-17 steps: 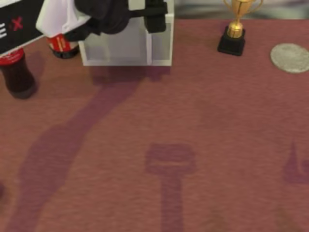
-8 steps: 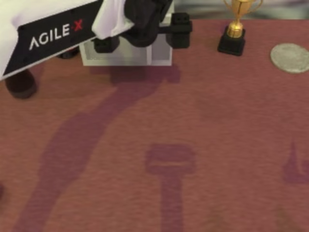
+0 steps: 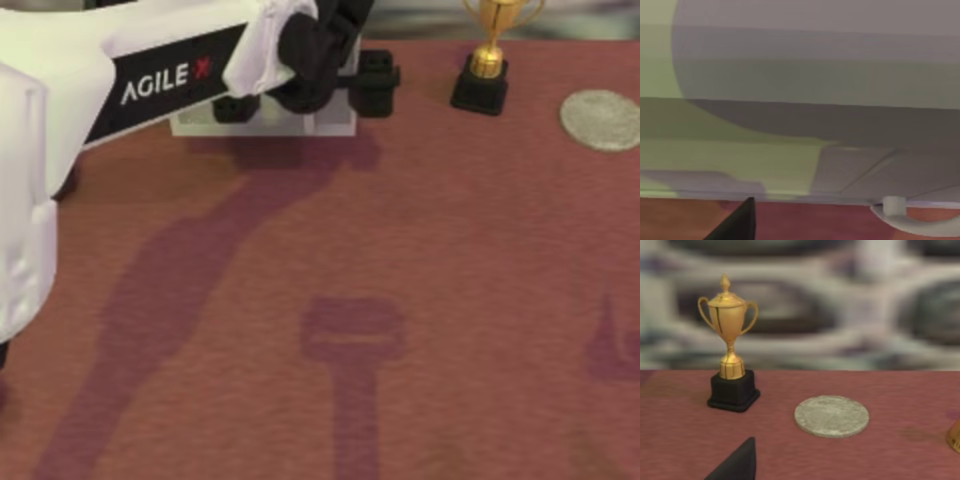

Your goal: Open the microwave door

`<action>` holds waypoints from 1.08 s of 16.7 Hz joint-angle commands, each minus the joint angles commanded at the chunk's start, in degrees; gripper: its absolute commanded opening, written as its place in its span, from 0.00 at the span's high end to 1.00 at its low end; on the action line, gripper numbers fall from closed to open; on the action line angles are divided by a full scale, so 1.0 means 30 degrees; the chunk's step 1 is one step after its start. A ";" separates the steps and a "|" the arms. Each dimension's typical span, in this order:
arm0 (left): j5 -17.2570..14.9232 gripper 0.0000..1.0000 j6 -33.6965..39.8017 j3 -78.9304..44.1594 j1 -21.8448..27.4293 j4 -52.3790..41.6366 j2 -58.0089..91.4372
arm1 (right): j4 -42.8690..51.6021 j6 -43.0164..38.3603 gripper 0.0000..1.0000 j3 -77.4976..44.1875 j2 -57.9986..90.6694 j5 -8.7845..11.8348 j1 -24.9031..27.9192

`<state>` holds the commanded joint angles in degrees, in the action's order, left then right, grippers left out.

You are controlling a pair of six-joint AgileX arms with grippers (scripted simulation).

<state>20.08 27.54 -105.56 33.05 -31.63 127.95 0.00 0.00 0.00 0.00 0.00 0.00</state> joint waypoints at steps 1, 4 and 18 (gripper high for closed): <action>-0.0109 0.00 -0.0148 -0.0270 -0.0169 0.0369 0.0560 | 0.0000 0.0000 0.00 0.0000 0.0000 0.0000 0.0000; -0.0233 0.00 -0.0316 -0.0543 -0.0362 0.0779 0.1074 | 0.0000 0.0000 0.00 0.0000 0.0000 0.0000 0.0000; -0.0233 0.90 -0.0316 -0.0543 -0.0362 0.0779 0.1074 | 0.0000 0.0000 0.00 0.0000 0.0000 0.0000 0.0000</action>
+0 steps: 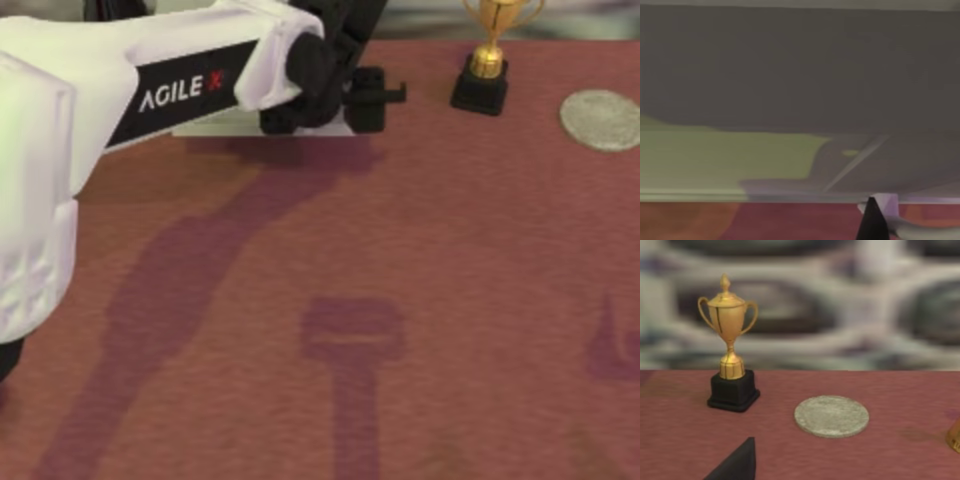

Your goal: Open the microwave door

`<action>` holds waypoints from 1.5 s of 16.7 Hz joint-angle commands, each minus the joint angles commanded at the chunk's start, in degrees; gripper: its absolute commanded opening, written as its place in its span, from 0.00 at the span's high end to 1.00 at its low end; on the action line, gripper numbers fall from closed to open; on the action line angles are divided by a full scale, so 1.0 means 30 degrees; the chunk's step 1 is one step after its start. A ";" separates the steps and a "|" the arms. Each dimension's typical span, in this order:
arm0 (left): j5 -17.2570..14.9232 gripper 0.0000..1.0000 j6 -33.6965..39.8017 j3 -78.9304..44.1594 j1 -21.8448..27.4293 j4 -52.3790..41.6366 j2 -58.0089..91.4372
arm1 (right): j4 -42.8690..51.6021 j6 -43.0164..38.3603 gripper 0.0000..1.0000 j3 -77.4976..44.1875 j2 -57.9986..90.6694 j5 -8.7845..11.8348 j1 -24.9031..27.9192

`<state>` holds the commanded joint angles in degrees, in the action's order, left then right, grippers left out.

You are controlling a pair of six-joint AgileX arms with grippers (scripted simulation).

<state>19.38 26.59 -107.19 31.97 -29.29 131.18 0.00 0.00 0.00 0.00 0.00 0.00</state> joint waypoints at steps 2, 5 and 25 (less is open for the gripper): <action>0.0000 1.00 0.0000 0.0000 0.0000 0.0000 0.0000 | 0.0000 0.0000 0.00 0.0000 0.0000 0.0000 0.0000; 0.0000 1.00 0.0000 0.0000 0.0000 0.0000 0.0000 | 0.0000 0.0000 0.00 0.0000 0.0000 0.0000 0.0000; 0.0377 1.00 0.0513 0.3063 0.0588 0.1028 -0.1860 | 0.0000 0.0000 0.00 0.0000 0.0000 0.0000 0.0000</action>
